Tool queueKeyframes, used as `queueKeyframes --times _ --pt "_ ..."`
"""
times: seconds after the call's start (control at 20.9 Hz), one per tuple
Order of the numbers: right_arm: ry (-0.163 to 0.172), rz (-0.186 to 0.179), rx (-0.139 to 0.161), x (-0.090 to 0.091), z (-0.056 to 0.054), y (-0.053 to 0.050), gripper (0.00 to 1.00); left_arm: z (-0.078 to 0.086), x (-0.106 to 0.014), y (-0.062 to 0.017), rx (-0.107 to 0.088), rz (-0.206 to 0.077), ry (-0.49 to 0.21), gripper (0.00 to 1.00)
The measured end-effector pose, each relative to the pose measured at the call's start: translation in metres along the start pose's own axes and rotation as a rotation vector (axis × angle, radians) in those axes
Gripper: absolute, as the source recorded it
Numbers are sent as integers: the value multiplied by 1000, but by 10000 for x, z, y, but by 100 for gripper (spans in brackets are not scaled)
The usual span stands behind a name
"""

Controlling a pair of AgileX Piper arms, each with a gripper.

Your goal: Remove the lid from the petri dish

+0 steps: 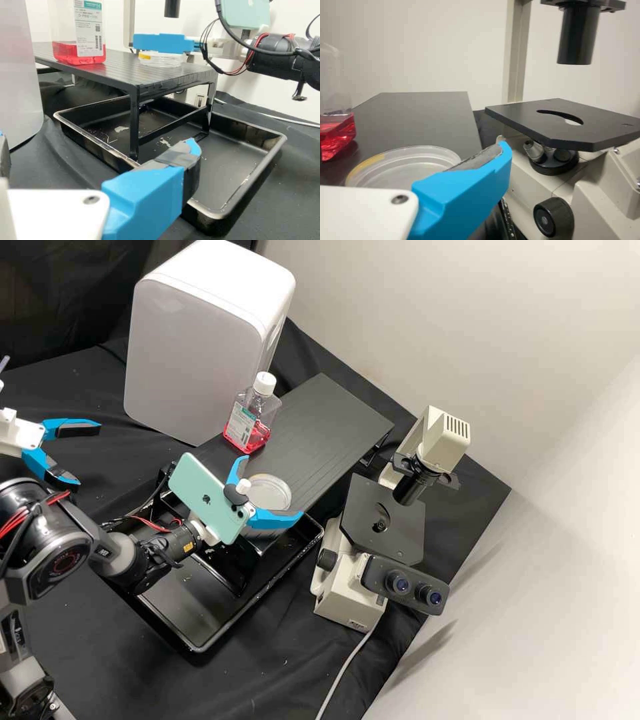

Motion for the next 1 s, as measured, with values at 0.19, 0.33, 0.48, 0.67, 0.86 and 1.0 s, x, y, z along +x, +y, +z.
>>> queueKeyframes --times 0.19,0.33,0.48,0.67,0.86,1.0 --pt "3 -3 0 0 -8 -9 100 8 4 -8 0 -4 -4 100" --pt "3 -16 -2 4 -8 -43 100 3 8 -19 -3 -9 -3 100" --pt "-9 -30 -7 14 24 -86 100 2 8 -21 -3 -10 -3 100" --pt "-15 -35 -12 18 38 -103 100 1 9 -23 -4 -11 -2 100" --pt "-15 -35 -12 18 38 -103 100 7 11 -25 -4 -12 -5 100" --pt "-15 -35 -12 18 38 -103 100 7 11 -25 -4 -12 -5 100"
